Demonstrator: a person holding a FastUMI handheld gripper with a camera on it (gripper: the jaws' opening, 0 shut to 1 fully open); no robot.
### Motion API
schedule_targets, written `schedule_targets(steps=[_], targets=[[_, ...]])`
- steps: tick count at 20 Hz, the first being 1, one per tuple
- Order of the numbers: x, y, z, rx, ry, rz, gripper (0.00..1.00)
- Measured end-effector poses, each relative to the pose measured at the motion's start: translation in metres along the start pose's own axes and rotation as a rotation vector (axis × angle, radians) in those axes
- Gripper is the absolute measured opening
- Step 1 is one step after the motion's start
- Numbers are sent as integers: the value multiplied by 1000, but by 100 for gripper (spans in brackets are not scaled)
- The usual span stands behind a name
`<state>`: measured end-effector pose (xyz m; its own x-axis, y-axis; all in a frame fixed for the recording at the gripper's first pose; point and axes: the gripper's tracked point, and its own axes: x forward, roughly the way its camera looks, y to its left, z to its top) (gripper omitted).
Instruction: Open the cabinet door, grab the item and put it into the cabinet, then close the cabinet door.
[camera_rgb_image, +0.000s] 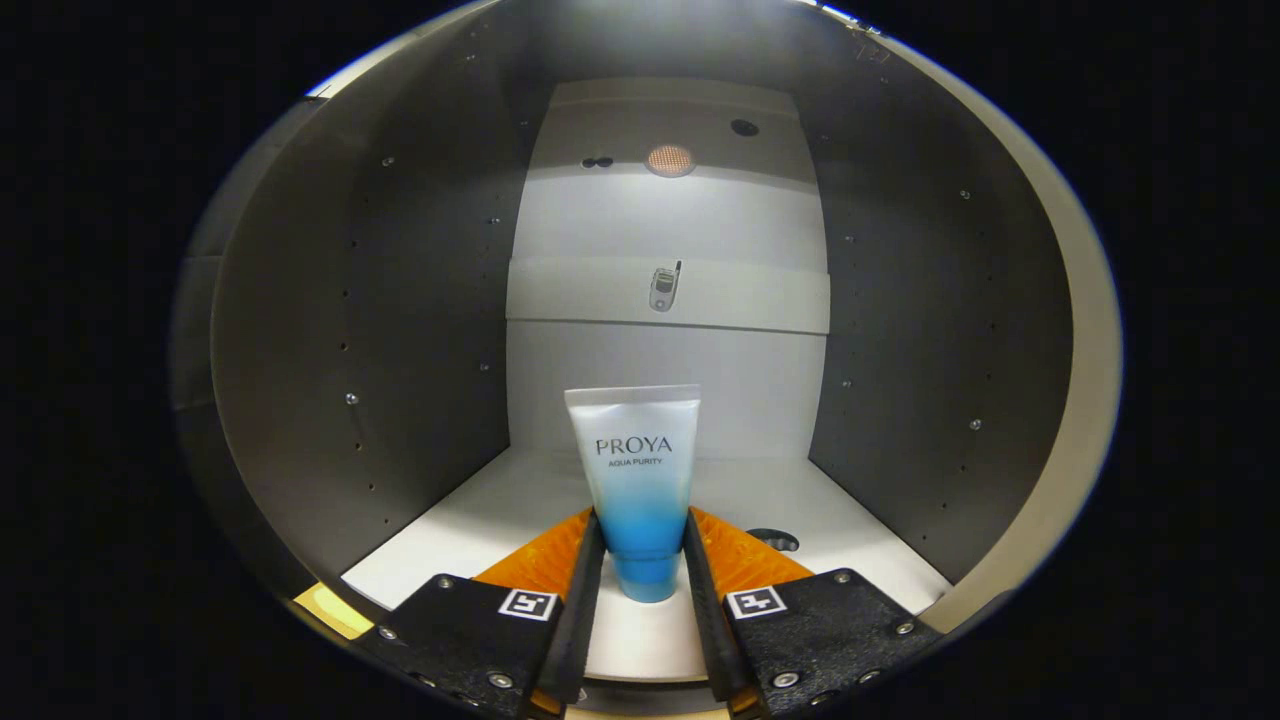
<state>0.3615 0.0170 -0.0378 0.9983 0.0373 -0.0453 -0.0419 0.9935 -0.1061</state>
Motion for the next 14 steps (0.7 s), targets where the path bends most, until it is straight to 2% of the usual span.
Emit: schedule_targets(steps=[5,7,10,12,14], targets=[[2,-8,-8,-22,27,-15,53],[3,-10,-4,-4,3,-20,68],[-10,-12,9,34,-46,-25,86],[-24,-5,14,47,-45,-1,93],[-47,0,24,26,-76,14,94]])
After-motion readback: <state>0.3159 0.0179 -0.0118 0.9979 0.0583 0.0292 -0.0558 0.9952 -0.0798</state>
